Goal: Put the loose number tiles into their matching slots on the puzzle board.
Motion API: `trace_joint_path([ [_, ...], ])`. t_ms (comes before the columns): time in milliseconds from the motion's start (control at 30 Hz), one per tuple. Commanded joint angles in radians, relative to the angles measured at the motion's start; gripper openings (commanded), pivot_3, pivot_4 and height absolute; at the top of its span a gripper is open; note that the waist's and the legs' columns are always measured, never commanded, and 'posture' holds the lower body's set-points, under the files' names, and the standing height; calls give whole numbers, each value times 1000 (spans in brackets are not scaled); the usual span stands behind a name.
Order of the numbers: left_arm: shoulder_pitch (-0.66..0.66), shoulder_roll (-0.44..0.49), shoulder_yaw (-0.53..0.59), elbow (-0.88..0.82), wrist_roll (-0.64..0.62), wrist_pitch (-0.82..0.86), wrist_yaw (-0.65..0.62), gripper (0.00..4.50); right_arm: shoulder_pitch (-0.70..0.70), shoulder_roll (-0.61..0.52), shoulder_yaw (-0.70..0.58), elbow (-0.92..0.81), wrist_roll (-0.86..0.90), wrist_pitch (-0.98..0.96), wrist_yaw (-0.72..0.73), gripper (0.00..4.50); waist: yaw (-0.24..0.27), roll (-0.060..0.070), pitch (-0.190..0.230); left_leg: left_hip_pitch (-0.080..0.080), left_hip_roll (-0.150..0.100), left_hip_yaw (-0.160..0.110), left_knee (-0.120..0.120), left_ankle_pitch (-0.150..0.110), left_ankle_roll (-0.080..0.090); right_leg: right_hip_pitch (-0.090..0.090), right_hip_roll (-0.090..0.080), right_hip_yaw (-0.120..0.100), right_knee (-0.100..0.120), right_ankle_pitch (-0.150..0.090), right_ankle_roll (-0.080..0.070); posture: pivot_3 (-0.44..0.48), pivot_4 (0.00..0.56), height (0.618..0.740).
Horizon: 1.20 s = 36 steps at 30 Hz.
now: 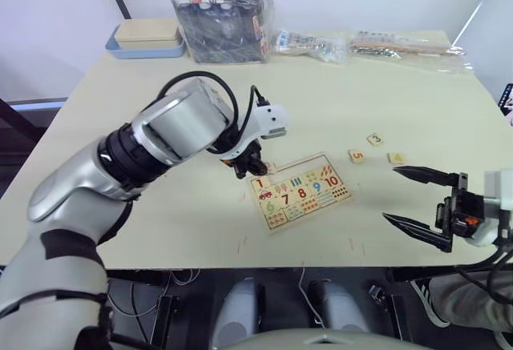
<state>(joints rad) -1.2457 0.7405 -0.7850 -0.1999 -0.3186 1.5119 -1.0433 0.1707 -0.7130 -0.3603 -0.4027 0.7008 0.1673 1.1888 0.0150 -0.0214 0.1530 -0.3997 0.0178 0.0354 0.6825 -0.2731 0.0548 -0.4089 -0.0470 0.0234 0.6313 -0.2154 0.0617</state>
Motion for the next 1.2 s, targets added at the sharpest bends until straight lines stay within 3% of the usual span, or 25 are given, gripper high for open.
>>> trace_joint_path([
  [33, 10, -33, 23, 0, -11, 55, 71, 1005, 5, 7, -3, -34, -3, -26, -8, 4500, -1, 0, 0, 0, 0, 0, 0, 0, 0, 0, 0, 0, 0, 0, 0, 0, 150, 740],
  [567, 81, -179, 86, 80, -50, 101, 303, 1005, 25, 28, 14, -65, -10, -31, -44, 4500, 0, 0, 0, 0, 0, 0, 0, 0, 0, 0, 0, 0, 1, 0, 0, 0, 150, 740],
  [1200, 140, -206, 80, 99, -53, 46, 396, 1005, 59, 28, 8, -97, -3, -32, -81, 4500, 0, 0, 0, 0, -1, 0, 0, 0, 0, 0, -1, 0, 1, 0, 0, 0, 150, 740],
])
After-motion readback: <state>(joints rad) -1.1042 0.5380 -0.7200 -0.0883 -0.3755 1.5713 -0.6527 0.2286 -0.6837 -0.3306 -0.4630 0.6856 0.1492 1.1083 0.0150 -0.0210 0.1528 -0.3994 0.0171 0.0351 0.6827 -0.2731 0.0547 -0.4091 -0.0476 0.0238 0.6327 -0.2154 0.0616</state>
